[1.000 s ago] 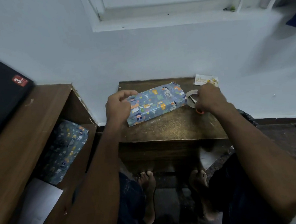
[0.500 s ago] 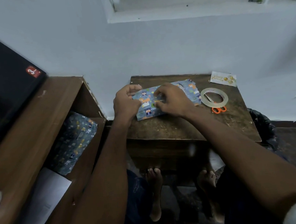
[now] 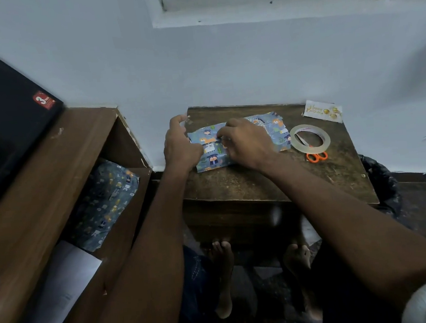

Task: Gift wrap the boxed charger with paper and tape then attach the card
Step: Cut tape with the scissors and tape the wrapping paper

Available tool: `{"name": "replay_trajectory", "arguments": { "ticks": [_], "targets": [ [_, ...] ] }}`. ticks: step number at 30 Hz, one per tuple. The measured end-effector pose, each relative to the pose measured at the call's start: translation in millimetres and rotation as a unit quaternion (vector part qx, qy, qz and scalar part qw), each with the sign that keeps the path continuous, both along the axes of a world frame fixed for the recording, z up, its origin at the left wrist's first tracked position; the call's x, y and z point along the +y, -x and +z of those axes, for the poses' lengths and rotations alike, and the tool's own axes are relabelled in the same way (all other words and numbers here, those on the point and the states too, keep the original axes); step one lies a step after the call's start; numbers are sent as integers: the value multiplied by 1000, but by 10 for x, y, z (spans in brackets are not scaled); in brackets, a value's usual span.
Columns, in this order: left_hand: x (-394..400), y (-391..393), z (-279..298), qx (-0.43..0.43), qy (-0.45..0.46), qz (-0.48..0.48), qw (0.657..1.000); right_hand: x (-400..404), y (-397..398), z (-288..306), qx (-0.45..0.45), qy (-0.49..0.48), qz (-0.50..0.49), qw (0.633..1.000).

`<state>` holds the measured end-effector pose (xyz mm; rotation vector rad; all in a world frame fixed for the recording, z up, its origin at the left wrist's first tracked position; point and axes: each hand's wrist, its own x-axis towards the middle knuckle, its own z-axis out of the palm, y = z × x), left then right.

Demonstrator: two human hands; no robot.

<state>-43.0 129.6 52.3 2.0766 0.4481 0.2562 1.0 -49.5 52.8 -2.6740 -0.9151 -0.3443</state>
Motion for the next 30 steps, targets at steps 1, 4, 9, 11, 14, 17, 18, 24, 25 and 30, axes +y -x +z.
{"name": "replay_trajectory", "arguments": {
  "ticks": [1, 4, 9, 11, 14, 17, 18, 24, 25, 30],
  "targets": [
    [12, -4, -20, 2, -14, -2, 1000, 2, 9, -2, -6, 9, 7, 1000],
    [26, -10, -68, -25, -61, -7, 998, 17, 53, 12, -18, 16, 11, 1000],
    [-1, -8, -55, -93, -205, -49, 973, 12, 69, 27, -5, 8, 19, 1000],
    [15, -24, -91, -101, -222, -98, 965, -5, 60, 12, 8, -2, 30, 1000],
    [48, -45, -157, -106, -194, -130, 967, -62, 24, -8, 40, -20, 54, 998],
    [72, -45, -163, -115, -183, -122, 969, -111, 10, 4, 73, -19, 85, 994],
    [74, -41, -165, -112, -178, -122, 970, -123, 15, 14, 82, -13, 91, 992],
    [60, -9, -128, -59, -68, -108, 990, -139, 37, 42, 103, 25, 98, 990],
    [58, -7, -119, -39, -20, -105, 993, -140, 32, 38, 108, 23, 98, 989],
    [61, 30, -126, 18, 118, -104, 987, -167, -2, 4, 126, 18, 92, 988]
  ]
}}
